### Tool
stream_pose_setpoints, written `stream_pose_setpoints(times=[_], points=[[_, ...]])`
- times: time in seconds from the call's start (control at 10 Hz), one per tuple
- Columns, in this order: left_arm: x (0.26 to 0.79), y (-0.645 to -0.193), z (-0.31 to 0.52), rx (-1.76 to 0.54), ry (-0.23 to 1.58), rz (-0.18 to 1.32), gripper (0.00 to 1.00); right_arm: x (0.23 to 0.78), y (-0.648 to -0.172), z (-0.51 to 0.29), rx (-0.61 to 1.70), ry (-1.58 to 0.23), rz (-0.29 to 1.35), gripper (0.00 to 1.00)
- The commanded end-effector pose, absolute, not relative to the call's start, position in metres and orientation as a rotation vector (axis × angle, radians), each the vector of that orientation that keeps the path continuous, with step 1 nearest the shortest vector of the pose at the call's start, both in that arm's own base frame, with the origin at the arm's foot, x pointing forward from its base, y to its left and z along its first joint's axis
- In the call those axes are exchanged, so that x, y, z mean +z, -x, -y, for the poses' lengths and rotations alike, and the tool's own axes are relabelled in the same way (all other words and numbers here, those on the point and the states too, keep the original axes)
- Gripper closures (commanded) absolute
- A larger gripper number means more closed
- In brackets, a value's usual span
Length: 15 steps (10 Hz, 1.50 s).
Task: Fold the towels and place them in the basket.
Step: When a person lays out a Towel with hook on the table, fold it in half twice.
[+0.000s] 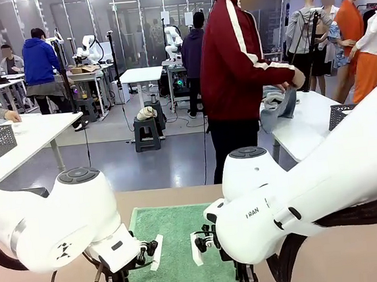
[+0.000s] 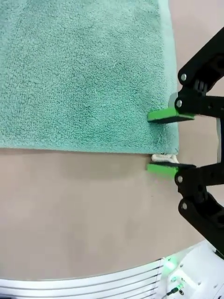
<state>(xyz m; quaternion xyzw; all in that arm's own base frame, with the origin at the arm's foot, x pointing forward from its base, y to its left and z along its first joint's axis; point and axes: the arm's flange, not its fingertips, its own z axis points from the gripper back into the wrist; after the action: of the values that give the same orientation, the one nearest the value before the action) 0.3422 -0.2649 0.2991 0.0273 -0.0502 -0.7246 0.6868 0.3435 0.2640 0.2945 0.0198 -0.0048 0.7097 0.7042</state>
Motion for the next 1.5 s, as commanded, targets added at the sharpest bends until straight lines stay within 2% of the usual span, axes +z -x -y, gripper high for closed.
stream_pose_setpoints(times=[0.0, 0.1, 0.2, 0.7, 0.9, 1.1, 1.4], points=[[0.302, -0.340, 0.257, -1.648, -0.050, 0.096, 0.91, 0.295, -0.342, -0.265, 1.573, -0.021, 0.018, 0.80], [0.306, -0.341, 0.255, -1.650, -0.042, 0.090, 0.99, 0.297, -0.342, -0.264, 1.572, -0.024, 0.017, 0.87], [0.308, -0.341, 0.254, -1.654, -0.026, 0.079, 1.00, 0.299, -0.341, -0.264, 1.570, -0.028, 0.015, 1.00], [0.319, -0.342, 0.251, -1.672, -0.031, 0.055, 1.00, 0.311, -0.333, -0.267, 1.563, -0.036, 0.000, 1.00], [0.331, -0.340, 0.253, -1.690, -0.063, 0.106, 1.00, 0.326, -0.329, -0.270, 1.578, -0.006, 0.037, 1.00], [0.364, -0.349, 0.255, -1.676, -0.148, 0.110, 1.00, 0.353, -0.339, -0.271, 1.573, 0.030, 0.038, 1.00], [0.398, -0.383, 0.247, -1.641, -0.195, 0.096, 1.00, 0.387, -0.378, -0.267, 1.573, 0.061, 0.056, 1.00]])
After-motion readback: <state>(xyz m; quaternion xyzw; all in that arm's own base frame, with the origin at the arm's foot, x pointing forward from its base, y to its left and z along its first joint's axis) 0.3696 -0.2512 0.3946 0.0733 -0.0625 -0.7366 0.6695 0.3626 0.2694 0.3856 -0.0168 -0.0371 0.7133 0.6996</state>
